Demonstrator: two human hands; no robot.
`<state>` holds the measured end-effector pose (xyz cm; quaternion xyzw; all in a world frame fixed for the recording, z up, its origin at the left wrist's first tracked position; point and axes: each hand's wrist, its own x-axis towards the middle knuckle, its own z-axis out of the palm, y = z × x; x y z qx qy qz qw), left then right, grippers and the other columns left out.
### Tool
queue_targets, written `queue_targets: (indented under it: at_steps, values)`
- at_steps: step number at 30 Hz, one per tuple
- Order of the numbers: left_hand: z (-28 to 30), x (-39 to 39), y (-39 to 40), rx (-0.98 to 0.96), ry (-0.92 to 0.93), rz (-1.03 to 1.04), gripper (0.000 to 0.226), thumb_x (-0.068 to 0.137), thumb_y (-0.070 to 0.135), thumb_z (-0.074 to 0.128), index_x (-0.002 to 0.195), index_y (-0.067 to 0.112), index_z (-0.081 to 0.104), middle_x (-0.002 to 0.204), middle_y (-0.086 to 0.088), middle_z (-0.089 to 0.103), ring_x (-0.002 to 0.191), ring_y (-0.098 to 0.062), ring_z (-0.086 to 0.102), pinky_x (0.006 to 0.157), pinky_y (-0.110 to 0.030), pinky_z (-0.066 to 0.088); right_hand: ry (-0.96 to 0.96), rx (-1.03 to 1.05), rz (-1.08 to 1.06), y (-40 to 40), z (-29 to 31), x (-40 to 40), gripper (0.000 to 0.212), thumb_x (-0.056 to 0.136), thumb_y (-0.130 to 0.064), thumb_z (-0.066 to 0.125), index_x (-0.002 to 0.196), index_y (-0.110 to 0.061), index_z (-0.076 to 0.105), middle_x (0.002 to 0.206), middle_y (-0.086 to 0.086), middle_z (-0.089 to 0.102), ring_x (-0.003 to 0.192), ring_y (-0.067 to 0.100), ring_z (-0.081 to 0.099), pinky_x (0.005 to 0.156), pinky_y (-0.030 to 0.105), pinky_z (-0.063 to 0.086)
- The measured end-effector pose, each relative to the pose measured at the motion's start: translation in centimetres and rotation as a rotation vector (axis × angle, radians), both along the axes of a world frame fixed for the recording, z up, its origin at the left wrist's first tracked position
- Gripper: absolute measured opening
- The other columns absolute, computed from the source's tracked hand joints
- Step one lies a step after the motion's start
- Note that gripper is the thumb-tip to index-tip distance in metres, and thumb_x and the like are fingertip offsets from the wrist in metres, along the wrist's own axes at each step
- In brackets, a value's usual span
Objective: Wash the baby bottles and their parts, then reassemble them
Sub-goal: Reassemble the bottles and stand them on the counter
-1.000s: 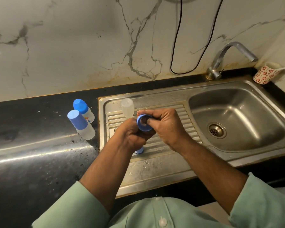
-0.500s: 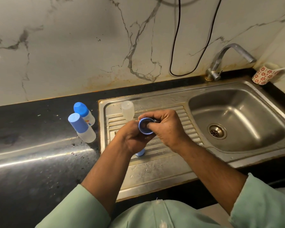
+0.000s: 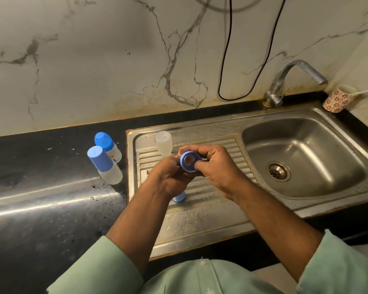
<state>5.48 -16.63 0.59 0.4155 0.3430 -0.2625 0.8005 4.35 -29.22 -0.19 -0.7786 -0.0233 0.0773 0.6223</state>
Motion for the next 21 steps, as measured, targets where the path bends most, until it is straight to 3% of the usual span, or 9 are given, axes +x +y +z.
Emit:
queue_targets:
  at_steps: [3, 5, 7, 10, 13, 16, 19, 21]
  values:
    - [0.0, 0.1, -0.4, -0.004, -0.025, -0.043, 0.021, 0.099, 0.006, 0.053, 0.09, -0.005, 0.069, 0.073, -0.023, 0.072, 0.071, -0.031, 0.071, 0.052, -0.032, 0.061, 0.008, -0.026, 0.026, -0.2, 0.1, 0.4, 0.035, 0.085, -0.003, 0.07, 0.117, -0.016, 0.069, 0.113, -0.003, 0.069, 0.106, 0.014, 0.063, 0.089, 0.026, 0.055]
    - [-0.1, 0.2, -0.7, 0.013, -0.049, -0.055, 0.019, 0.099, 0.006, 0.054, 0.093, -0.002, 0.07, 0.072, -0.021, 0.073, 0.075, -0.03, 0.072, 0.055, -0.032, 0.062, -0.035, -0.036, -0.014, -0.1, 0.1, 0.6, 0.032, 0.082, -0.005, 0.073, 0.112, -0.018, 0.071, 0.106, -0.006, 0.07, 0.1, 0.01, 0.065, 0.08, 0.018, 0.056]
    - [-0.3, 0.4, -0.9, 0.025, -0.075, -0.065, 0.018, 0.099, 0.007, 0.055, 0.094, 0.0, 0.071, 0.075, -0.018, 0.074, 0.084, -0.029, 0.071, 0.063, -0.034, 0.063, -0.095, -0.036, -0.078, 0.0, 0.0, 0.9, 0.026, 0.082, -0.007, 0.073, 0.106, -0.018, 0.072, 0.095, -0.012, 0.07, 0.09, 0.004, 0.066, 0.07, 0.012, 0.054]
    - [-0.6, 0.5, -1.0, 0.026, -0.083, -0.126, 0.02, 0.098, 0.011, 0.057, 0.091, 0.0, 0.072, 0.091, -0.019, 0.072, 0.094, -0.029, 0.069, 0.08, -0.038, 0.059, -0.176, -0.069, -0.191, 0.1, -0.1, 1.1, 0.019, 0.088, -0.013, 0.067, 0.106, -0.015, 0.073, 0.091, -0.011, 0.07, 0.086, 0.006, 0.068, 0.069, 0.013, 0.055]
    - [-1.0, 0.7, -0.8, 0.083, -0.106, -0.165, 0.02, 0.097, 0.014, 0.061, 0.085, 0.003, 0.074, 0.082, -0.014, 0.075, 0.085, -0.027, 0.072, 0.071, -0.036, 0.057, -0.165, -0.099, -0.216, 0.1, -0.2, 1.0, 0.019, 0.092, -0.013, 0.062, 0.107, -0.014, 0.072, 0.097, -0.005, 0.071, 0.09, 0.011, 0.068, 0.073, 0.015, 0.056]
    - [-1.2, 0.9, -0.1, 0.192, -0.116, -0.195, 0.019, 0.095, 0.016, 0.064, 0.082, 0.006, 0.073, 0.07, -0.009, 0.072, 0.083, -0.022, 0.063, 0.067, -0.03, 0.05, -0.023, -0.018, -0.121, 0.0, -0.4, 0.8, 0.022, 0.094, -0.006, 0.057, 0.109, -0.013, 0.072, 0.107, 0.001, 0.07, 0.097, 0.018, 0.067, 0.077, 0.026, 0.059]
    - [-1.3, 1.0, 0.4, 0.249, -0.116, -0.212, 0.017, 0.096, 0.014, 0.062, 0.088, 0.005, 0.073, 0.081, -0.012, 0.069, 0.087, -0.022, 0.058, 0.068, -0.03, 0.044, 0.006, -0.024, -0.077, 0.0, -0.4, 0.6, 0.025, 0.093, -0.005, 0.059, 0.112, -0.016, 0.07, 0.114, 0.002, 0.066, 0.1, 0.021, 0.065, 0.074, 0.023, 0.059]
    - [-1.4, 0.9, 0.5, 0.316, -0.173, -0.192, 0.015, 0.097, 0.013, 0.059, 0.092, 0.008, 0.071, 0.081, -0.011, 0.071, 0.084, -0.021, 0.06, 0.068, -0.031, 0.042, 0.101, 0.026, -0.029, 0.0, -0.5, 0.7, 0.024, 0.092, -0.008, 0.061, 0.112, -0.019, 0.07, 0.118, 0.001, 0.063, 0.103, 0.023, 0.063, 0.081, 0.032, 0.059]
